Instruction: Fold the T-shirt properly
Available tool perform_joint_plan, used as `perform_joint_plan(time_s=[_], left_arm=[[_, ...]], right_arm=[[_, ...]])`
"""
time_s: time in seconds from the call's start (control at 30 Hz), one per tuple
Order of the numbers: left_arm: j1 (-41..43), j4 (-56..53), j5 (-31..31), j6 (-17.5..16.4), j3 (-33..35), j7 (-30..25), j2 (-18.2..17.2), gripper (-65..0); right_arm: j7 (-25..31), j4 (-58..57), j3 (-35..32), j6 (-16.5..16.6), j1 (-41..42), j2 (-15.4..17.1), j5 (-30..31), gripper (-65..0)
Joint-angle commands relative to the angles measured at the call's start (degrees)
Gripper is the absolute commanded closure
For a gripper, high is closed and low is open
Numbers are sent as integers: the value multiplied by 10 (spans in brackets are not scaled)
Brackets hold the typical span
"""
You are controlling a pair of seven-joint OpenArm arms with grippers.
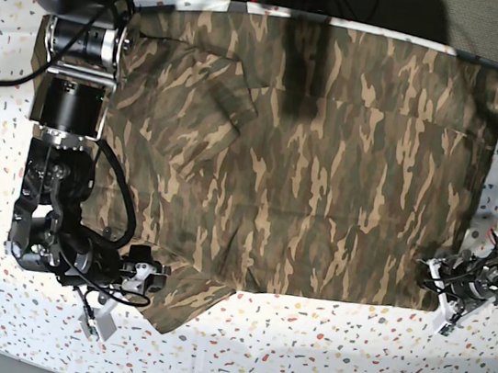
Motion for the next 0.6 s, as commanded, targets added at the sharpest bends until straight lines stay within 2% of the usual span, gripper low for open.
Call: perform_joint_plan(time_s=[0.0, 0.07, 0.3, 0.43, 0.57], left_arm=[[-20, 12, -4, 2, -3, -11, -7, -451], [-20, 13, -5, 2, -3, -19, -7, -455], [0, 13, -10, 2, -3, -110, -7, -451], [40, 13, -2, 2, -3, -250, -7, -451], [75, 13, 59, 2, -54, -244, 2, -451]], right_arm=[[9, 11, 1, 6, 20, 2, 7, -212], [9, 11, 1, 5, 20, 2, 7, -212], [9, 11, 1, 6, 20, 2, 7, -212], [9, 11, 1, 6, 20, 2, 7, -212], [-1, 11, 1, 6, 20, 2, 7, -212]])
